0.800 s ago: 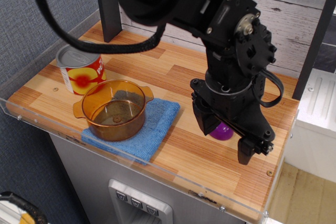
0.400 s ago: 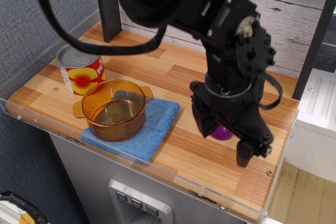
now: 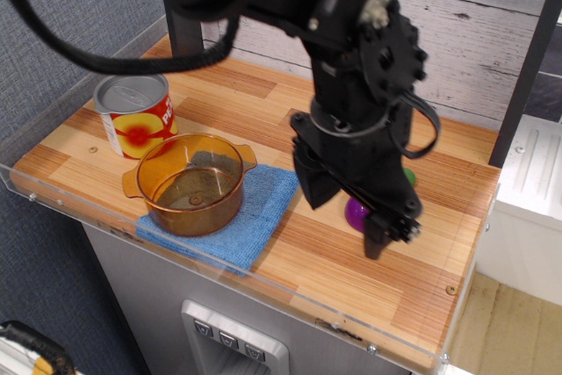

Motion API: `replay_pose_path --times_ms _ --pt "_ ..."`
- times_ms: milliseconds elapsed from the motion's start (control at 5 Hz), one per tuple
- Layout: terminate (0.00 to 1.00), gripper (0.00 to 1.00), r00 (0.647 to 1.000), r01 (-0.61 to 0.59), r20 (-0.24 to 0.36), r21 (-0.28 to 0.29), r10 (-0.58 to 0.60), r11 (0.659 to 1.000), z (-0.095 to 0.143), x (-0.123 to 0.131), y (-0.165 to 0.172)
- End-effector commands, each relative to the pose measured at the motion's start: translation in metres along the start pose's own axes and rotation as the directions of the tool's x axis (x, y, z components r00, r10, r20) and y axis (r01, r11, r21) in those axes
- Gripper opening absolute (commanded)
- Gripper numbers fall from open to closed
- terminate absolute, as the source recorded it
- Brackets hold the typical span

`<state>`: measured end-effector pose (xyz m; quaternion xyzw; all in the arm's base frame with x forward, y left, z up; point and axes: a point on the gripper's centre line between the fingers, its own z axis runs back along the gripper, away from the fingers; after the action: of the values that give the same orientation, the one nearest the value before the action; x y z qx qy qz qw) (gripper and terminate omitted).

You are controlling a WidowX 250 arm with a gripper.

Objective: Place the can behind and left of the eggplant

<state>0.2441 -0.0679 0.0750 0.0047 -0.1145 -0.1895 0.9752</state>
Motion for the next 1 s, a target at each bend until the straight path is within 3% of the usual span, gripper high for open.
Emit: replay_pose_path --times_ms 0,200,400,600,800 --pt "0.0 1.0 0.993 0.099 -0.082 0.129 -0.089 0.987 0.028 -0.018 0.069" --pt "0.0 1.0 0.995 0.041 -0.101 0.14 -0.027 0.989 0.034 -0.038 0.103" --pt "0.0 1.0 0.987 0.021 -0.163 0.136 0.001 0.99 0.032 -0.052 0.13" --pt "0.0 1.0 0.979 -0.058 -0.185 0.149 0.086 0.987 0.033 -0.068 0.162" --pt "0.0 1.0 0.978 -0.071 -0.188 0.125 0.094 0.99 0.026 -0.078 0.186"
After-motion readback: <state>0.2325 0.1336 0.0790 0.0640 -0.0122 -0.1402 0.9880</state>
